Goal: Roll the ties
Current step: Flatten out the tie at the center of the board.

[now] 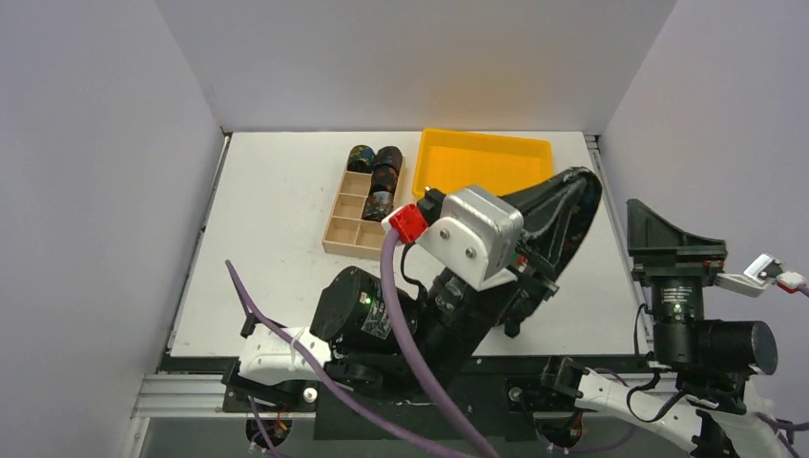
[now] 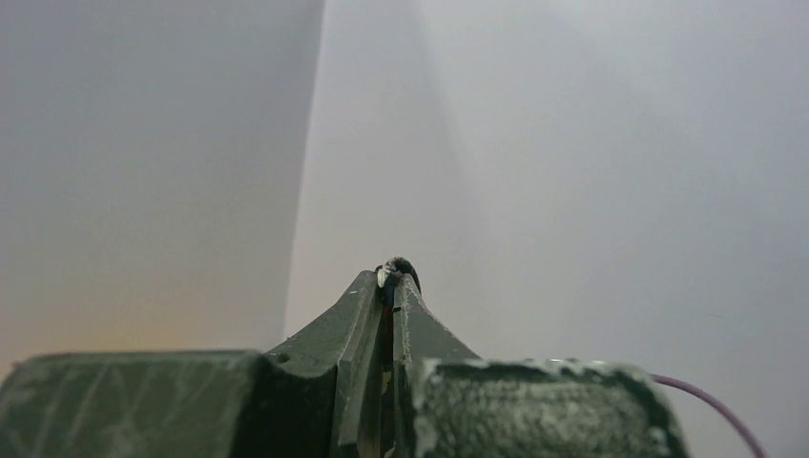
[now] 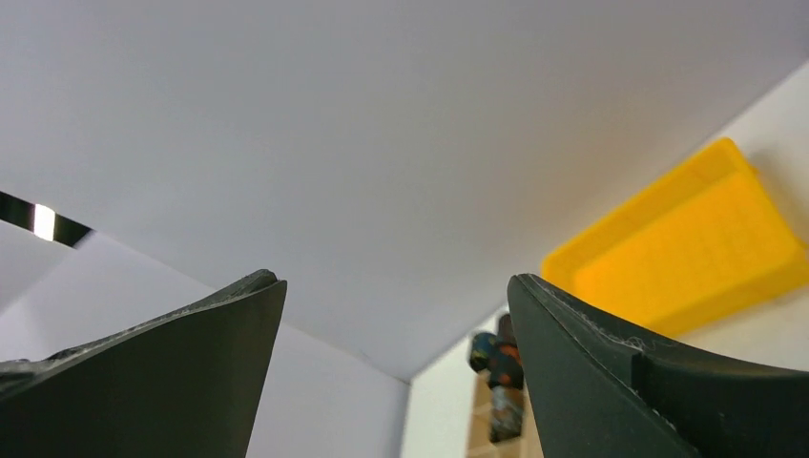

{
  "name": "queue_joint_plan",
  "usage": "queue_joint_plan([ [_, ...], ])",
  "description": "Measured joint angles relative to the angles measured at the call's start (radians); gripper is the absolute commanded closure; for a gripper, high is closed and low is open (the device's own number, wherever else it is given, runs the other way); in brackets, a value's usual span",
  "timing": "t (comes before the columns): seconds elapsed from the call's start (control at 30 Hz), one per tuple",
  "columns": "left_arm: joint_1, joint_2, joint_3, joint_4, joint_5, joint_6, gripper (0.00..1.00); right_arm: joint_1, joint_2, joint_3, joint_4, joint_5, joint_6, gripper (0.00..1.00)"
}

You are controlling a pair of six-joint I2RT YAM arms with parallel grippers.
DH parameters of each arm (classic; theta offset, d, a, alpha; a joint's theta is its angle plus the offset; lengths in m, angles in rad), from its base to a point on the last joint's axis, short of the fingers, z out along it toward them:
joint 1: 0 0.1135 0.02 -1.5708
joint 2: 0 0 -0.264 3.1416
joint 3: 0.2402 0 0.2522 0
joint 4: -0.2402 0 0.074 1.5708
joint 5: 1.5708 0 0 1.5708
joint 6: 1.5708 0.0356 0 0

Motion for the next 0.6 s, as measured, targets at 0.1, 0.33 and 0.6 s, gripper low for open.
queue_joint_plan([
  [0.1,-0.034,-0.003,-0.004,-0.01,0.037,-0.023,1.0,0.135,-0.033,-0.045,-0.061,0.128,-0.039,0.1],
  [0.33,0.252,-0.308,-0.513,-0.09,-0.068,-0.153,1.0,0.442,-0.155,-0.109,-0.113,0.338,-0.06,0.1],
  [0.6,1.005,-0.814,-1.269,-0.56,-0.138,-0.751,1.0,0.521,0.021,-0.153,-0.228,0.425,0.013,0.1],
])
